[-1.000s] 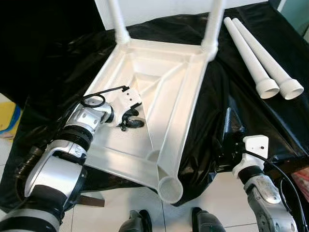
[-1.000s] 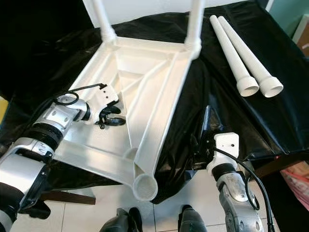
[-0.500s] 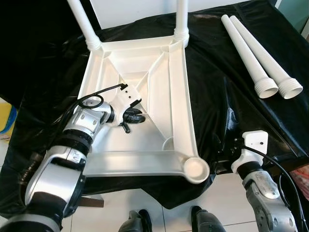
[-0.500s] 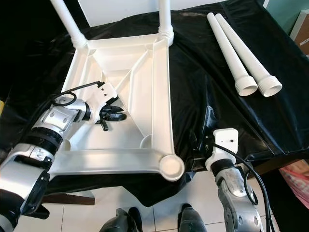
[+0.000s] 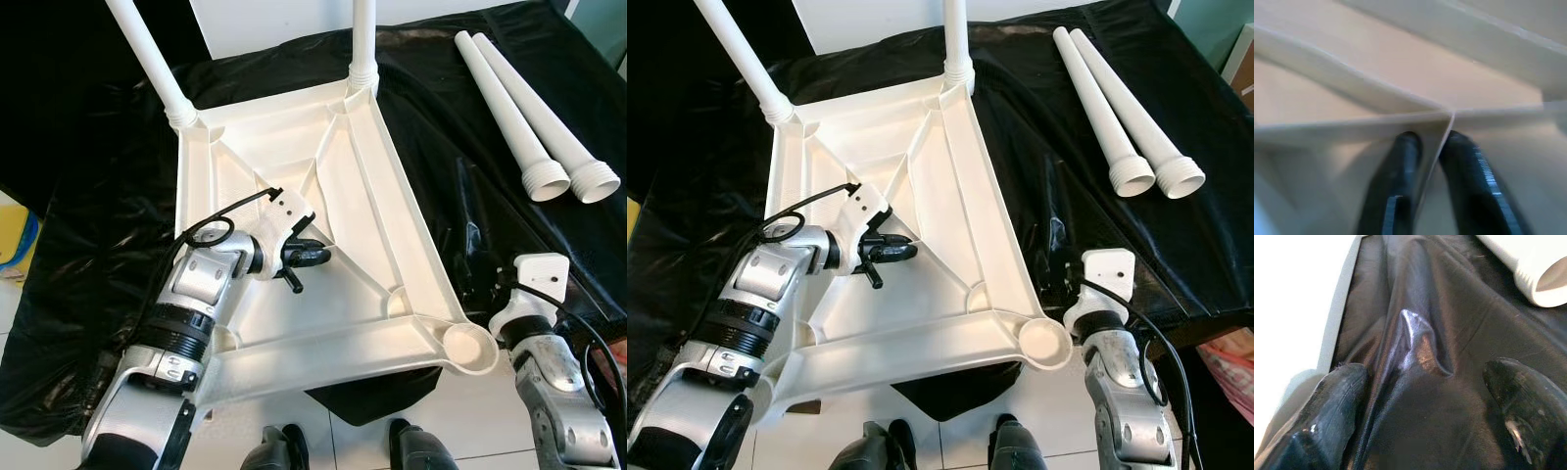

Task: Building children table

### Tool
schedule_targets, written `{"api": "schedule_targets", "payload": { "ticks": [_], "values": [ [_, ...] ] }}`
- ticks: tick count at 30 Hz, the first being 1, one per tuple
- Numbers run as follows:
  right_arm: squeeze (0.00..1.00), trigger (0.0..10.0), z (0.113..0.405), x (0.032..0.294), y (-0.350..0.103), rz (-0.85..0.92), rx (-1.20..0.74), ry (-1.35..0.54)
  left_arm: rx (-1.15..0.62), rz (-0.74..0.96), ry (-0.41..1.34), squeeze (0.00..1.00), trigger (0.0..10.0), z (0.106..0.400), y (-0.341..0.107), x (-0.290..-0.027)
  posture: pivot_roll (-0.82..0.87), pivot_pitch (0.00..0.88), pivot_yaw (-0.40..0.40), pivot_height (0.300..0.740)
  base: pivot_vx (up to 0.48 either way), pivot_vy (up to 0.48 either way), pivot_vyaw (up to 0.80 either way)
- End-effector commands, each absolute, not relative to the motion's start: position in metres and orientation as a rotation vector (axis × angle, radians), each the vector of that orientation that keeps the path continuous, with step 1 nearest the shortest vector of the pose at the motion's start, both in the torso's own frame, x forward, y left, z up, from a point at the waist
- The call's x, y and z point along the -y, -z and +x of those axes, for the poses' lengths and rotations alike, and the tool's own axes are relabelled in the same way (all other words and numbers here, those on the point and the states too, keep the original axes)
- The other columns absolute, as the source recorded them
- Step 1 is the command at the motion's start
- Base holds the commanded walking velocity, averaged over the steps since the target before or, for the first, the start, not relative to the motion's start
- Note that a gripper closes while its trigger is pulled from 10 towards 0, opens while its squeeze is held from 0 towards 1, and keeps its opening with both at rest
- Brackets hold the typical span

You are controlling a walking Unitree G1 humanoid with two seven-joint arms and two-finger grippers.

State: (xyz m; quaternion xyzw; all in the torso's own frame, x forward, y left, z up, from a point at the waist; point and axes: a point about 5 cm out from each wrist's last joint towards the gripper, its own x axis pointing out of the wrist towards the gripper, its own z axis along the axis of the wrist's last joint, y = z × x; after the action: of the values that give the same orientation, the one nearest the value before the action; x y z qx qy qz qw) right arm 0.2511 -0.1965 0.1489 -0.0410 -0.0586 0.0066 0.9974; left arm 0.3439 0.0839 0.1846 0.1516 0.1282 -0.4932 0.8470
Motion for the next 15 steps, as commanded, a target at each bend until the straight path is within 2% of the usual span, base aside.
{"api": "schedule_targets", "payload": {
  "ticks": [1, 8, 9, 10, 13, 15],
  "values": [
    [0.00, 10.0, 0.252, 0.178, -0.141, -0.046, 0.091, -0.091, -0.191, 0.316, 0.865, 1.00, 10.0, 0.349, -0.189, -0.079, -0.14, 0.200, 0.101, 0.740, 0.000, 0.000, 0.00],
    [0.00, 10.0, 0.254, 0.179, -0.143, -0.042, 0.104, -0.073, -0.154, 0.308, 0.854, 1.00, 10.0, 0.349, -0.197, -0.081, -0.14, 0.197, 0.099, 0.740, 0.000, 0.000, 0.00],
    [0.00, 10.0, 0.257, 0.182, -0.149, -0.036, 0.129, -0.044, -0.097, 0.301, 0.852, 0.86, 10.0, 0.347, -0.206, -0.080, -0.15, 0.188, 0.095, 0.740, 0.000, 0.000, 0.00],
    [0.00, 10.0, 0.261, 0.187, -0.156, -0.027, 0.164, -0.006, -0.036, 0.247, 0.855, 0.00, 10.0, 0.345, -0.217, -0.076, -0.15, 0.180, 0.091, 0.740, 0.000, 0.000, 0.00],
    [0.00, 10.0, 0.271, 0.199, -0.173, 0.006, 0.244, 0.084, 0.049, 0.123, 0.892, 0.00, 10.0, 0.334, -0.235, -0.066, -0.15, 0.165, 0.079, 0.740, 0.000, 0.000, 0.00],
    [0.00, 10.0, 0.274, 0.201, -0.177, 0.007, 0.259, 0.095, 0.068, 0.102, 0.901, 0.00, 10.0, 0.332, -0.238, -0.064, -0.15, 0.157, 0.075, 0.740, 0.000, 0.000, 0.00]
  ]
}}
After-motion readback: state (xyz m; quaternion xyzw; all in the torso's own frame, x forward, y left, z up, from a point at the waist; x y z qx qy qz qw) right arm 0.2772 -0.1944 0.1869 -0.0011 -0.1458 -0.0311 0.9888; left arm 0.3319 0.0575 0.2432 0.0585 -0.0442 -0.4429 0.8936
